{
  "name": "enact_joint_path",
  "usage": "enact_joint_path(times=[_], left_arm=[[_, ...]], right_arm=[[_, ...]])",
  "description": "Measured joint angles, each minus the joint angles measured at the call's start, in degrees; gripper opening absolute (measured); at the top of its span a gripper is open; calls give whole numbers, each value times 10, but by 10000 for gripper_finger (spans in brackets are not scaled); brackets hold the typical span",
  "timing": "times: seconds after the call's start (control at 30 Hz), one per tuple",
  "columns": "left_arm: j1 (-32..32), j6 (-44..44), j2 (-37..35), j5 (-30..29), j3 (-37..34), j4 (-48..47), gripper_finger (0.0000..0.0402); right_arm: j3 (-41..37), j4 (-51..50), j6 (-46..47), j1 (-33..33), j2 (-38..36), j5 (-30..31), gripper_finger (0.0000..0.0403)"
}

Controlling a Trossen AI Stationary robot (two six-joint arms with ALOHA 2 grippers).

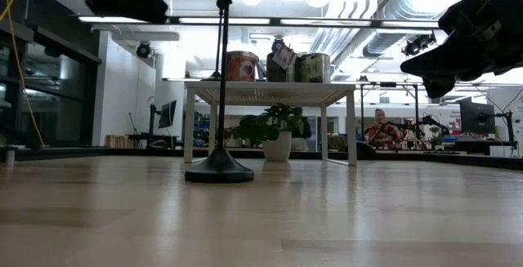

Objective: Pick & Place candle stick holders
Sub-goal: Put the left black candle holder on the shelf aligned with the other candle holder

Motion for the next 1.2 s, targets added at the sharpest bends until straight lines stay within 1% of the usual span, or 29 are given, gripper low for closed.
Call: enact_joint_path(times=[0.2, 0.27, 0.4, 0.57, 0.63, 0.77, 0.87, 1.03, 1.2], left_arm=[[-70, -48, 62, -92, 0, 41, 177], [-88, -58, 79, -107, 0, 56, 177], [-110, -63, 109, -119, 0, 73, 177], [-120, -94, 142, -112, 0, 87, 177], [-125, -99, 144, -113, 0, 88, 177], [-125, -98, 160, -88, 0, 84, 177], [-125, -77, 168, -102, 0, 90, 177], [-123, -72, 171, -130, 0, 89, 177], [-96, -78, 176, -140, 0, 88, 177]], right_arm=[[0, 0, 0, 0, 0, 0, 4], [0, 0, 0, 0, 0, 0, 4], [0, 0, 0, 0, 0, 0, 4], [0, 0, 0, 0, 0, 0, 4], [0, 0, 0, 0, 0, 0, 4], [0, 0, 0, 0, 0, 0, 4], [0, 0, 0, 0, 0, 0, 4], [0, 0, 0, 0, 0, 0, 4], [0, 0, 0, 0, 0, 0, 4]])
